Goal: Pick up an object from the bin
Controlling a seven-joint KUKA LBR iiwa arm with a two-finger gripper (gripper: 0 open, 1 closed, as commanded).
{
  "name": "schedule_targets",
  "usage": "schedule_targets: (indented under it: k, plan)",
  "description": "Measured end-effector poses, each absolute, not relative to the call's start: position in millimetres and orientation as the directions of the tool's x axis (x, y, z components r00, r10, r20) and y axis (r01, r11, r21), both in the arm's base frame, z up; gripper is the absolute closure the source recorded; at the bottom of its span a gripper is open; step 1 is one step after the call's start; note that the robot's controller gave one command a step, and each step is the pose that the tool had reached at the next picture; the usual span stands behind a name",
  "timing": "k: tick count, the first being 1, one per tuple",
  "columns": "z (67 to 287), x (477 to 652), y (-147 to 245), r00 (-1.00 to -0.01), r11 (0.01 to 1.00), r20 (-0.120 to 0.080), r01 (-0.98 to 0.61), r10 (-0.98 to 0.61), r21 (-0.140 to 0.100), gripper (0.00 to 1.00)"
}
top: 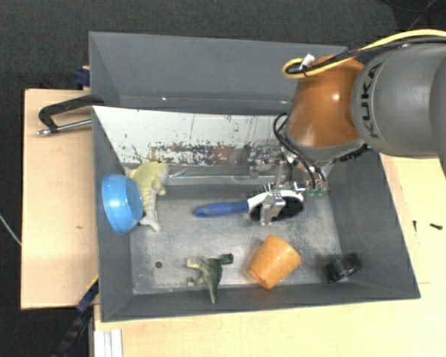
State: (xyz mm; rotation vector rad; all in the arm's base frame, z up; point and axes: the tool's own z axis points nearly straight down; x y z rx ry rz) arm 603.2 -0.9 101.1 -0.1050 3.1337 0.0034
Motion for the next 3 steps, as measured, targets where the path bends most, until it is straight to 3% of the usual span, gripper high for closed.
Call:
schedule_targets:
  k: [1,2,3]
  plan:
    - [71.4,599.2,-11.4,-1.000,1.000,-0.005,-0.030,-0.030,0.002,0.00]
    - [73.1,600.6,-10.2,-0.999,0.999,-0.005,-0.032,-0.032,0.002,0.00]
    - [75.8,603.6,-9.6,-0.999,1.000,-0.016,-0.031,-0.031,0.002,1.00]
